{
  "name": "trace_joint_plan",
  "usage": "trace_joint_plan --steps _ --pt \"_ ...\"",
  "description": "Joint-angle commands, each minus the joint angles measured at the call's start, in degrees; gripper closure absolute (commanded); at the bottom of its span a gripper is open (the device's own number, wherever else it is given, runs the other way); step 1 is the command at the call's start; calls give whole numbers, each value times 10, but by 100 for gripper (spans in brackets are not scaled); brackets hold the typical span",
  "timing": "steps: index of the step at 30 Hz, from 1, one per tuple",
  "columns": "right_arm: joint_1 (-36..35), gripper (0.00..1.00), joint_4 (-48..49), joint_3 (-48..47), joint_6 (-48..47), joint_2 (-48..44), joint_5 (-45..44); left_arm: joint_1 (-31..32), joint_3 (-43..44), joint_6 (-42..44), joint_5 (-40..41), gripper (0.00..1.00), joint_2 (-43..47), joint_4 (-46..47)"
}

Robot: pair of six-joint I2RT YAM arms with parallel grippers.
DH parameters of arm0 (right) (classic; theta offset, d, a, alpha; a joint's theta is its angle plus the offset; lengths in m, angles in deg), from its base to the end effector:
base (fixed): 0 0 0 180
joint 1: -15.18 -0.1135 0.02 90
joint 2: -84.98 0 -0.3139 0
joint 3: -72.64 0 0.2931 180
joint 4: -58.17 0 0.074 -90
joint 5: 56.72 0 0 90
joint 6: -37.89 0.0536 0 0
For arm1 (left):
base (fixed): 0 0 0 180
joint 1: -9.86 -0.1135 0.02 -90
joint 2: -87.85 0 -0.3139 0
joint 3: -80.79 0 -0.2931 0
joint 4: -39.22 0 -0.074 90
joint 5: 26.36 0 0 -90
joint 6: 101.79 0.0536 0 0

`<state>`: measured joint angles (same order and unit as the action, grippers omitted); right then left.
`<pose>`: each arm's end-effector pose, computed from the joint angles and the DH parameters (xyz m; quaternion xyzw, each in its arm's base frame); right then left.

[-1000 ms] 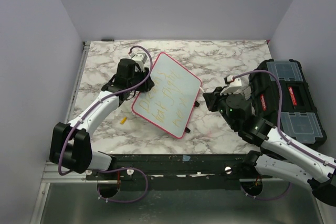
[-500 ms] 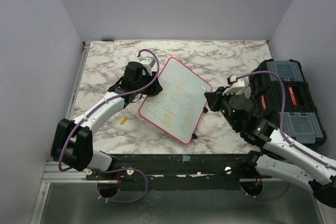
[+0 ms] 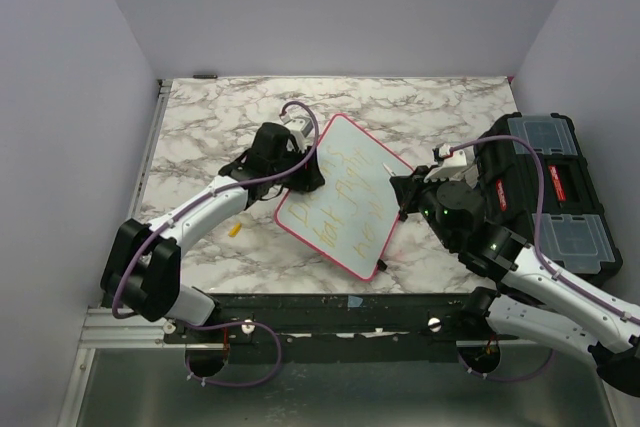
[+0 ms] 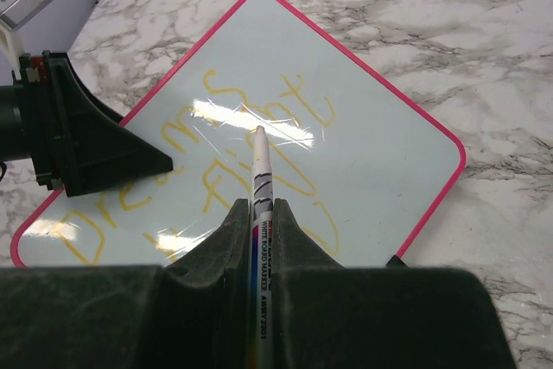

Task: Write a sentence on the whiteboard
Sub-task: Write a sentence on the whiteboard, then close the whiteboard marker at the center of the board.

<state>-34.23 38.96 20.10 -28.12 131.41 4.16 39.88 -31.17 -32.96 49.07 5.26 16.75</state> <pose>0.1582 0.1446 0.3447 -0.0143 0.7738 0.2018 0.6002 0.3082 -0.1936 0.2754 0.1249 0.8808 -0.2935 0.3500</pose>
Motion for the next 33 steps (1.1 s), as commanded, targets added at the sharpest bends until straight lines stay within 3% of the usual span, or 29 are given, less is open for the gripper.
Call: trace_joint_plan --steps 1,9,17,21,26,33 --pt "0 99 -10 6 4 -1 -13 2 -15 14 39 47 23 -61" --pt "0 99 -10 5 3 1 -11 -8 8 32 64 32 73 -94" --pt "0 99 -10 3 3 1 -12 -24 8 33 126 25 162 -156" --pt "0 99 -10 4 3 -2 -9 -32 -31 11 200 25 218 -197" --pt "0 99 -6 8 5 -3 -4 -77 -105 -31 230 25 285 -210" --pt "0 99 -2 15 14 -6 3 -140 -153 -95 253 27 263 -225"
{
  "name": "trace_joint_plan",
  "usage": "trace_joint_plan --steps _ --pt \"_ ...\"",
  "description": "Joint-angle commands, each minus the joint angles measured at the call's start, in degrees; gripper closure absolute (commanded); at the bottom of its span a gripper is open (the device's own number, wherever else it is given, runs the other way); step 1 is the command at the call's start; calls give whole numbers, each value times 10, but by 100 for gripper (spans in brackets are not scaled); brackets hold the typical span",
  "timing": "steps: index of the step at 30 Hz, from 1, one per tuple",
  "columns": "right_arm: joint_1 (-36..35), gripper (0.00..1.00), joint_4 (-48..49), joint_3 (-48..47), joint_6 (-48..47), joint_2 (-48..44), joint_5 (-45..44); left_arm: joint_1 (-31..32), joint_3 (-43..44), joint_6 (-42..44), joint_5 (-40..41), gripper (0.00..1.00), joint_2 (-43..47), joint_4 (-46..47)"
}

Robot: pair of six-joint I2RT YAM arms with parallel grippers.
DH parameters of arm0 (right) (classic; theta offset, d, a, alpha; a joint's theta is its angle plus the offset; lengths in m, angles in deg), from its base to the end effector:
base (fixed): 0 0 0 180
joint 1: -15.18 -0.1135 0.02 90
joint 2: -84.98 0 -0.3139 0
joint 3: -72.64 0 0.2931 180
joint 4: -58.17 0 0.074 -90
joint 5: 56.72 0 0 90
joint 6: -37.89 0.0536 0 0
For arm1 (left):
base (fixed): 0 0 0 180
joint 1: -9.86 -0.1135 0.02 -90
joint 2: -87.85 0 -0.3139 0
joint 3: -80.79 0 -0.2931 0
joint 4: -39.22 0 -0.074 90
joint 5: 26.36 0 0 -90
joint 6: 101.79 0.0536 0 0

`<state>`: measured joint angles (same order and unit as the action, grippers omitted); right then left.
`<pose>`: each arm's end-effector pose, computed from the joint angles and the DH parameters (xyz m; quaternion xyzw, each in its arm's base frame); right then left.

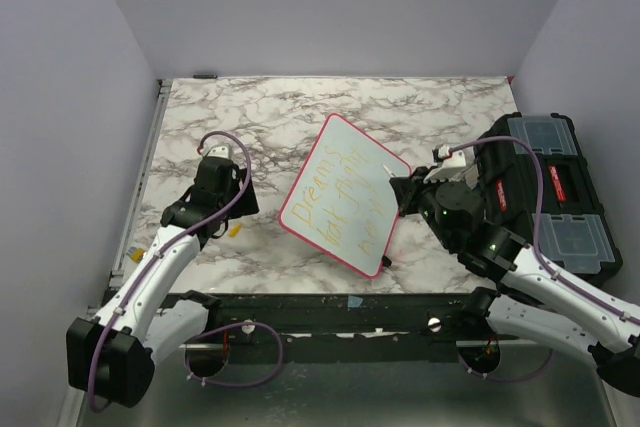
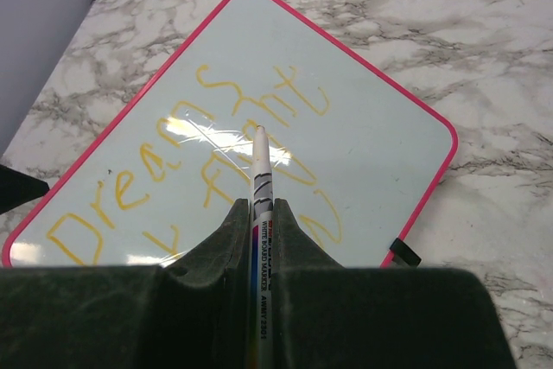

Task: Write a sentence on the whiteboard
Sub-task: Close the whiteboard marker at the center of the board.

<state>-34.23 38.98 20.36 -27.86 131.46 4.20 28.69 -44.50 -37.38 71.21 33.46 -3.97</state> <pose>0.1584 0.1448 0.3428 -0.0136 0.7752 0.2020 0.5983 0.2138 -0.0655 0.2838 -0.0803 0.9115 -0.0948 0.3922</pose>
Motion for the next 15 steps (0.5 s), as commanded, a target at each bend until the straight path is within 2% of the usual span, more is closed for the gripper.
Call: trace_joint_plan --steps 1,9,15 --pt "0 99 -4 13 13 -9 4 -35 -27 -56 29 28 -26 -12" --pt "0 99 -15 18 18 -24 3 -77 -65 -66 -13 30 -97 31" --pt "0 99 -17 20 21 -27 5 -85 -68 -87 -51 32 -141 44"
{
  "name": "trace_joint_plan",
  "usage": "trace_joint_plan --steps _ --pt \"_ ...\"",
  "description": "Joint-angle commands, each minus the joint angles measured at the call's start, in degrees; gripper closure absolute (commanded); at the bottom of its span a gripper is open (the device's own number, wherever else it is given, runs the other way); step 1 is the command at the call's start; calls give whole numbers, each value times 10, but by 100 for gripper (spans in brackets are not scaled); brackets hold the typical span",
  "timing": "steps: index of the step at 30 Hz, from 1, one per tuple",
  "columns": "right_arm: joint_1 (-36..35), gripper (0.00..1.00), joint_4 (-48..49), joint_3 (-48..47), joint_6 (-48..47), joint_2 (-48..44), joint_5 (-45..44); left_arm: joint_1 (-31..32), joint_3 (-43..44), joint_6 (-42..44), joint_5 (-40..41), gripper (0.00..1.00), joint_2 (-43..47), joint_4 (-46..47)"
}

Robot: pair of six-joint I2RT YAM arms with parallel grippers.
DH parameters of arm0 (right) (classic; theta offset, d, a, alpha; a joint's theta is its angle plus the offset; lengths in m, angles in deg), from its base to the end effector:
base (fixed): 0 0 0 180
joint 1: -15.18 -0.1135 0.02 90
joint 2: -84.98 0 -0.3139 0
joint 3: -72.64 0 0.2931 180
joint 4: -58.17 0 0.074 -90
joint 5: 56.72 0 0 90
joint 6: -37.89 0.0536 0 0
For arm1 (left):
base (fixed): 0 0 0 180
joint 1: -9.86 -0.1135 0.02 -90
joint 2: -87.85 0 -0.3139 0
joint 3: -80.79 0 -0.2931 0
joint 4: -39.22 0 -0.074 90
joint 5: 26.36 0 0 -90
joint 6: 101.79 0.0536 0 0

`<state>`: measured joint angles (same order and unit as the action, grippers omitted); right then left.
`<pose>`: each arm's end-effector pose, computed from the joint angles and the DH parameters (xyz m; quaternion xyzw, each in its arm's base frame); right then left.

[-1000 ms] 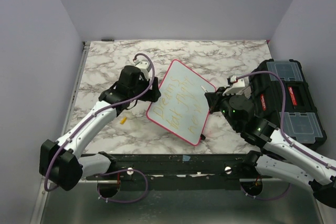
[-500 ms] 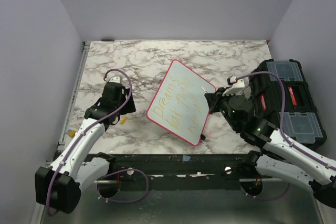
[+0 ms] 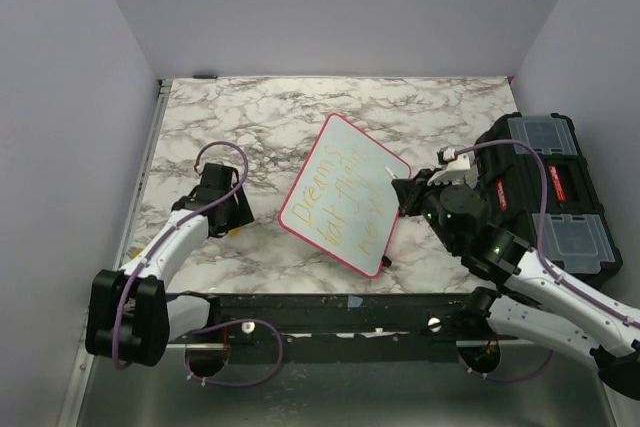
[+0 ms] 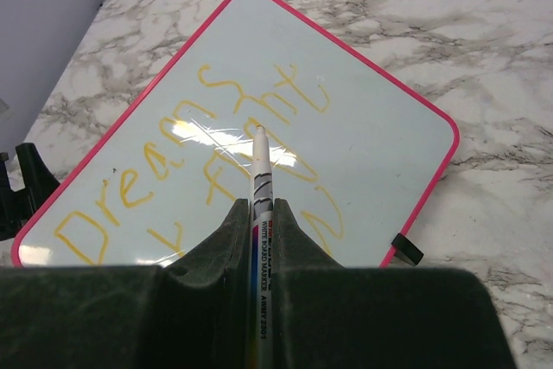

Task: Write a sentence on the whiteboard
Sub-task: Close the whiteboard marker at the center of the board.

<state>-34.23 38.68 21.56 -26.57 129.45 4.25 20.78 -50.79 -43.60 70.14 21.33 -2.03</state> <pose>0.1531 0.1387 0.3402 -0.0037 0.7729 0.2116 0.5981 0.2352 -0.0392 0.2009 -0.1893 0.9442 -0.0452 0.2657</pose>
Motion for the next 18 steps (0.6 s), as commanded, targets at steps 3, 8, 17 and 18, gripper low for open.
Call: trace_joint_plan --steps 3,8,17,18 --pt "0 99 -14 10 9 -8 4 -6 -11 -32 -65 34 -41 47" --pt "-1 99 -16 12 10 -11 4 -7 0 -43 -98 36 -77 46" --pt "0 99 -18 14 11 -11 5 -3 -27 -55 -129 45 -57 61" --pt "0 99 -18 12 10 -11 6 -1 -30 -55 -131 46 -54 61"
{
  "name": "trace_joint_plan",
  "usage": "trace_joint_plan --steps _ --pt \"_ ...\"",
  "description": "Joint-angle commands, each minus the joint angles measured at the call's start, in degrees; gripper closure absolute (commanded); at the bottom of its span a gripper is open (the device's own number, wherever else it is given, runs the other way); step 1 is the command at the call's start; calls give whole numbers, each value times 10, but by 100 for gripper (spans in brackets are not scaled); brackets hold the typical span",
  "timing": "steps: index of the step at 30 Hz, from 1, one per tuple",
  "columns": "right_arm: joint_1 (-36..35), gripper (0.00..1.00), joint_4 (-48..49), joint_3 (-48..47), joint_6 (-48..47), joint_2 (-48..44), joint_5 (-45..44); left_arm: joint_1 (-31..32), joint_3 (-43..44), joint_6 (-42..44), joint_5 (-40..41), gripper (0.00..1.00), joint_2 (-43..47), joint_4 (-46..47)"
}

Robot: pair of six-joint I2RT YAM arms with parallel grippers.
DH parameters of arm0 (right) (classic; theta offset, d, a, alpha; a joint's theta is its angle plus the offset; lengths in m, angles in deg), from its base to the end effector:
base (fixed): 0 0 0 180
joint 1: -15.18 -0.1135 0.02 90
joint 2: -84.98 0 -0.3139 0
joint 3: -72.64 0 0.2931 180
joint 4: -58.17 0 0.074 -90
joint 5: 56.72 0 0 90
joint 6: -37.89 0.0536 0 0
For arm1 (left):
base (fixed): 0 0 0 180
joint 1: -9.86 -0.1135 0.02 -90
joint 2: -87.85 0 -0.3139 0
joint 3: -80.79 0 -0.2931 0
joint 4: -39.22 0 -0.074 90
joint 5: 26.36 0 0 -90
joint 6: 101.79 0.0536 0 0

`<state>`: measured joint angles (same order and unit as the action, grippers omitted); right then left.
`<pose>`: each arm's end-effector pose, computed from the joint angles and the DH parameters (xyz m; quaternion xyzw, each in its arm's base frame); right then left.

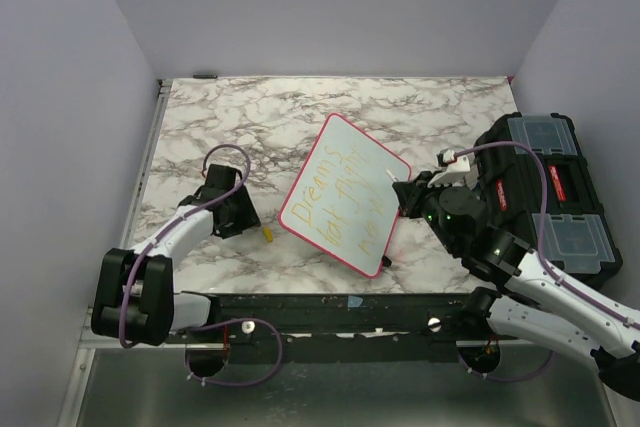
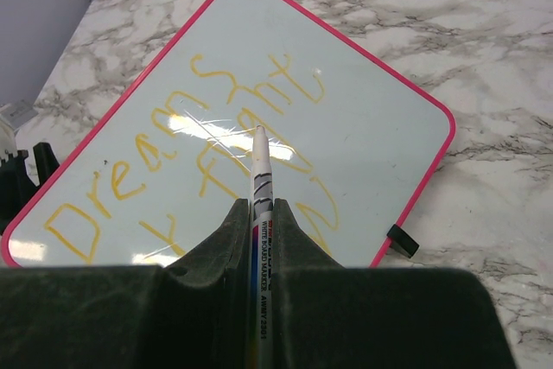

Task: Write a sentence on the whiteboard
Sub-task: Close the whiteboard marker at the center of the board.

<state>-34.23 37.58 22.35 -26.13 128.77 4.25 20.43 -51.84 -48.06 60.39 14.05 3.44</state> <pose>0.1511 0.1364 0.3345 -0.0040 0.7787 0.2077 0.5920 0.2495 -0.0496 0.1717 -0.2092 0.9476 -0.1207 0.2093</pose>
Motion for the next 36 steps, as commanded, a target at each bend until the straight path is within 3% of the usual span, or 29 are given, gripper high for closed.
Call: trace_joint_plan --steps 1,8,15,21,36 --pt "0 99 -7 4 6 -4 6 5 -21 -12 -33 47 21 6" --pt "-1 99 -7 4 7 -3 11 75 -8 -31 3 48 24 -1" --pt "0 99 -8 2 7 -5 11 105 17 -61 41 49 -8 -8" --pt "0 99 -10 3 9 -7 13 122 47 -72 74 60 -44 -31" --pt "0 99 -6 18 14 -32 20 185 106 -118 119 70 -109 -96"
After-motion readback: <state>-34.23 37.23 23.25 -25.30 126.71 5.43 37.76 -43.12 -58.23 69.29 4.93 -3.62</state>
